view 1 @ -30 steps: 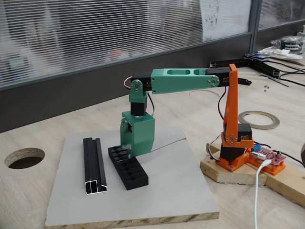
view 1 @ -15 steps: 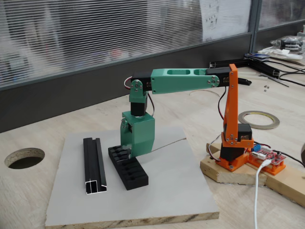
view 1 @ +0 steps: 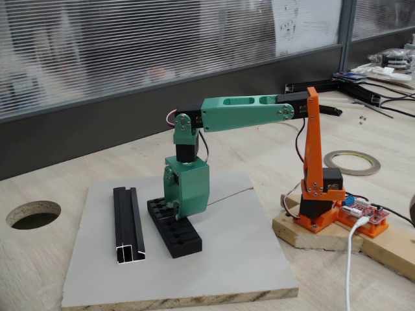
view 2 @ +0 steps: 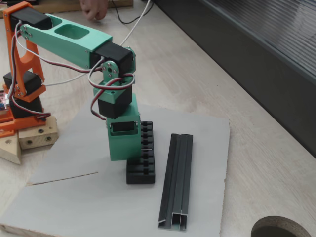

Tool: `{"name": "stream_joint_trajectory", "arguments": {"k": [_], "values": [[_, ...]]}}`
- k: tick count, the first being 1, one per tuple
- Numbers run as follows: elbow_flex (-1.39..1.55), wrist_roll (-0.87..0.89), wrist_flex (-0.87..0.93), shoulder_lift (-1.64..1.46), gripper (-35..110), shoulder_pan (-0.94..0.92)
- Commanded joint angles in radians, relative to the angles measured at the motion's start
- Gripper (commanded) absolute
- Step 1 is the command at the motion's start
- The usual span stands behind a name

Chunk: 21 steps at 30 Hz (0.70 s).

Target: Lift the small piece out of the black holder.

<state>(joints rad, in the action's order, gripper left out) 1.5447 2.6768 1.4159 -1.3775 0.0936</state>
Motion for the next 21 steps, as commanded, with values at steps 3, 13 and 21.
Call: {"name": "stream_joint_trajectory", "arguments": {"k": [3, 13, 21], "values": [[-0.02, 0.008, 0.028, -0.012, 33, 0.026], [-0.021, 0.008, 0.015, -0.015, 15, 0.026], [-0.025, 0.008, 0.014, -0.02, 14, 0.014]]}}
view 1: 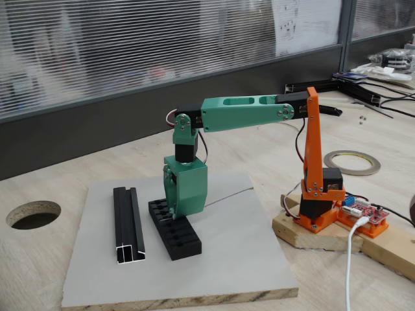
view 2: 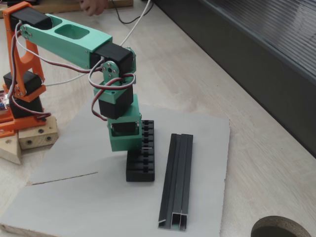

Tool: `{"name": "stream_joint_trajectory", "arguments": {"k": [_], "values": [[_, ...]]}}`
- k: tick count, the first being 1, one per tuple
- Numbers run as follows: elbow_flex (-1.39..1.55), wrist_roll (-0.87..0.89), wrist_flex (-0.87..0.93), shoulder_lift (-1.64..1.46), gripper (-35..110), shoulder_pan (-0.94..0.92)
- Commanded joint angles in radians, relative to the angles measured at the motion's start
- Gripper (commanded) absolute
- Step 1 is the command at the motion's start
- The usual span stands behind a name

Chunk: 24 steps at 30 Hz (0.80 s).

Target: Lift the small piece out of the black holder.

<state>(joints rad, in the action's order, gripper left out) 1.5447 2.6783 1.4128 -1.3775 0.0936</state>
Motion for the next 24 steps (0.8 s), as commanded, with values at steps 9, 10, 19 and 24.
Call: {"name": "stream_joint_trajectory", "arguments": {"k": [9, 10, 19, 24], "values": [[-0.112, 0.005, 0.017, -0.071, 2, 0.012], [-0.12, 0.005, 0.017, -0.066, 2, 0.012], [-0.176, 0.005, 0.015, -0.08, 2, 0.012], [-0.331, 0.005, 0.015, -0.08, 2, 0.012]]}}
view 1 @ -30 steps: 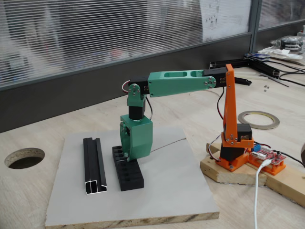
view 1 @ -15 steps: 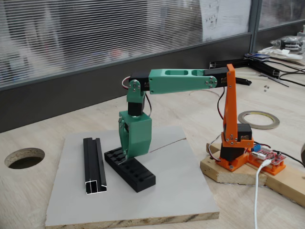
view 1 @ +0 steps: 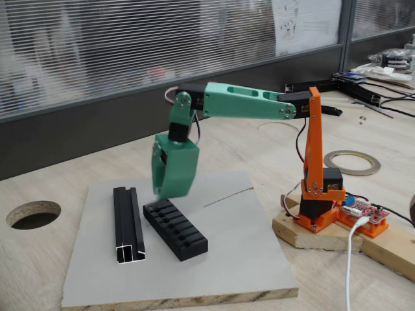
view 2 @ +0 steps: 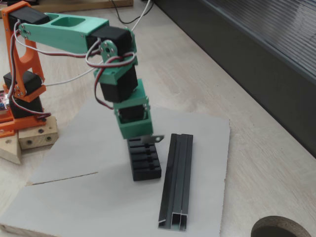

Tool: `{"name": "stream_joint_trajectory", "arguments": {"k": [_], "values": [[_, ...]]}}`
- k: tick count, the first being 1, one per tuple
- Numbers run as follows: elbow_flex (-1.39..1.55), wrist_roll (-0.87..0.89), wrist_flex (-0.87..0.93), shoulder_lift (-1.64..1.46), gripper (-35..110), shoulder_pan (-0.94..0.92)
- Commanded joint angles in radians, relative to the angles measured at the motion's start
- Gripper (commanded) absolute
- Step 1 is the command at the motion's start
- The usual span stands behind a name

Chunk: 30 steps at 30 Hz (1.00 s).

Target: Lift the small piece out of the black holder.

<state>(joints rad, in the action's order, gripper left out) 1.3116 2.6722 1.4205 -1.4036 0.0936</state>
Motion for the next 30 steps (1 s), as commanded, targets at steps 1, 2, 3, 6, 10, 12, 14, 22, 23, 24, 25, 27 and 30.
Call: {"name": "stream_joint_trajectory", "arguments": {"k": [1, 2, 3, 6, 10, 12, 14, 22, 23, 24, 25, 27, 30], "values": [[-0.135, 0.011, 0.008, -0.054, 2, 0.012], [-0.172, 0.011, 0.009, -0.054, 2, 0.012], [-0.206, 0.011, 0.009, -0.054, 2, 0.012], [-0.287, 0.012, 0.009, -0.052, 2, 0.012], [-0.383, 0.012, 0.021, -0.054, 2, 0.012], [-0.414, 0.012, 0.025, -0.054, 2, 0.012], [-0.426, 0.012, 0.025, -0.055, 2, 0.012], [-0.417, 0.012, 0.224, -0.109, 2, 0.006], [-0.423, 0.012, 0.245, -0.109, 2, -0.005], [-0.425, 0.012, 0.258, -0.11, 2, -0.018], [-0.426, 0.012, 0.262, -0.11, 2, -0.034], [-0.428, 0.012, 0.262, -0.112, 2, -0.052], [-0.428, 0.012, 0.272, -0.112, 2, -0.055]]}}
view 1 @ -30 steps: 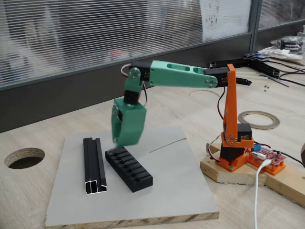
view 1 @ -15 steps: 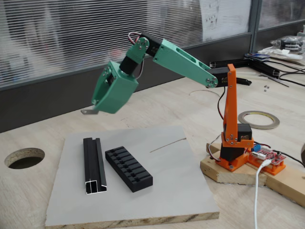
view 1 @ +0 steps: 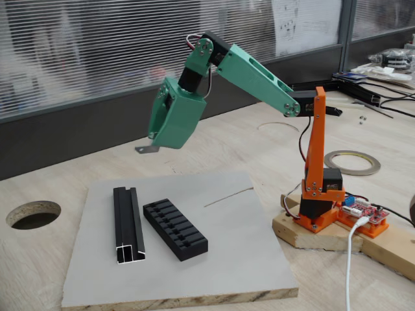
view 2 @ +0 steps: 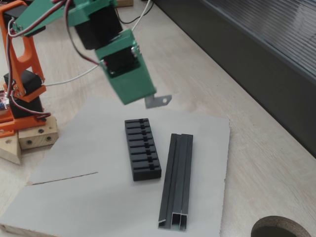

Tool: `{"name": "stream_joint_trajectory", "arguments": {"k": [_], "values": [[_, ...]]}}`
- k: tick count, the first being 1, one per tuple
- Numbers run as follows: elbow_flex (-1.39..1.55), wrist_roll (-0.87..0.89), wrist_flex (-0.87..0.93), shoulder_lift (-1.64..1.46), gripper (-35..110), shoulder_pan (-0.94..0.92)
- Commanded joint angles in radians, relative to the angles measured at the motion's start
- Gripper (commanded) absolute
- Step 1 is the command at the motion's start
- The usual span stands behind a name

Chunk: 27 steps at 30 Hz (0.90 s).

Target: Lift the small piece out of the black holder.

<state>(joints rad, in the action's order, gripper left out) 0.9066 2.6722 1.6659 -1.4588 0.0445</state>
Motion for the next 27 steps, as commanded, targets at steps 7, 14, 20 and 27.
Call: {"name": "stream_joint_trajectory", "arguments": {"k": [7, 14, 20, 27], "values": [[-0.023, 0.012, 0.026, -0.057, 2, -0.006], [-0.023, 0.012, 0.018, -0.057, 2, -0.006], [-0.023, 0.012, 0.017, -0.057, 2, -0.006], [-0.023, 0.012, 0.017, -0.057, 2, -0.006]]}}
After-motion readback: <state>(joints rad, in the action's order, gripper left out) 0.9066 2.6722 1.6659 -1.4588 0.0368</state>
